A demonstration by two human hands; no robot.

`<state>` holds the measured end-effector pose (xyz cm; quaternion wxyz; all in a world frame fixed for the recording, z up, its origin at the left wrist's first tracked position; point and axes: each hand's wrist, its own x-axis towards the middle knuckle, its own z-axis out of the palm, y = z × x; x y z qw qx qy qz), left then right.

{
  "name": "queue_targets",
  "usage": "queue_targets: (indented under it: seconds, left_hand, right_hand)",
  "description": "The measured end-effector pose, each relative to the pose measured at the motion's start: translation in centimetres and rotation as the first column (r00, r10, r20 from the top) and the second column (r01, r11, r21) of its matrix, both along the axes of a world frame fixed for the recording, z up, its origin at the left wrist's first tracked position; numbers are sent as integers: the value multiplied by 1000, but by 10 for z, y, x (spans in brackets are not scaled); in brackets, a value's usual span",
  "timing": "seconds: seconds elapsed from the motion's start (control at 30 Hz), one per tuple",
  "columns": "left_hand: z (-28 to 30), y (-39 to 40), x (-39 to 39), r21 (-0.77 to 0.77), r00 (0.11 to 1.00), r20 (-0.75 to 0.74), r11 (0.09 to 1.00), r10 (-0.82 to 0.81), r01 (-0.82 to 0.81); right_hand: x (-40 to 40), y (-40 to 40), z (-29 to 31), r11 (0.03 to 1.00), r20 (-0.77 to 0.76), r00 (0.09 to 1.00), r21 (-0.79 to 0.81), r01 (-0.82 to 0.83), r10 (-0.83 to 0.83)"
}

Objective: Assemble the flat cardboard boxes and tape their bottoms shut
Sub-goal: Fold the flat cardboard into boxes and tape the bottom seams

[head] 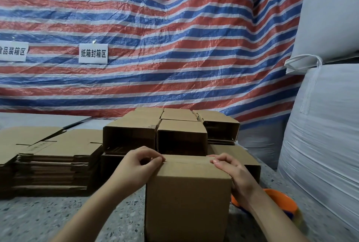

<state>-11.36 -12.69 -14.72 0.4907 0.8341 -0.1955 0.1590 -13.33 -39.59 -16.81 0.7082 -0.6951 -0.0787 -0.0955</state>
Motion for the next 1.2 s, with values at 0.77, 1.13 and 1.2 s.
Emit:
queue_targets:
  seconds: [0.77, 1.13, 1.2]
  left_hand:
    - [14, -62, 6, 834, 974, 64, 547, -217, 68]
    - [16, -64, 0, 830, 974, 61, 553, -218, 72]
    - [16, -64, -1, 828, 974, 65, 556, -217, 69]
  right_hand:
    - [1, -37, 24, 812, 98, 952, -501, 300, -291]
    - [-4, -87, -42, 8, 85, 784, -994, 113, -615]
    - [-7, -90, -49, 37, 73, 807, -993, 117, -586]
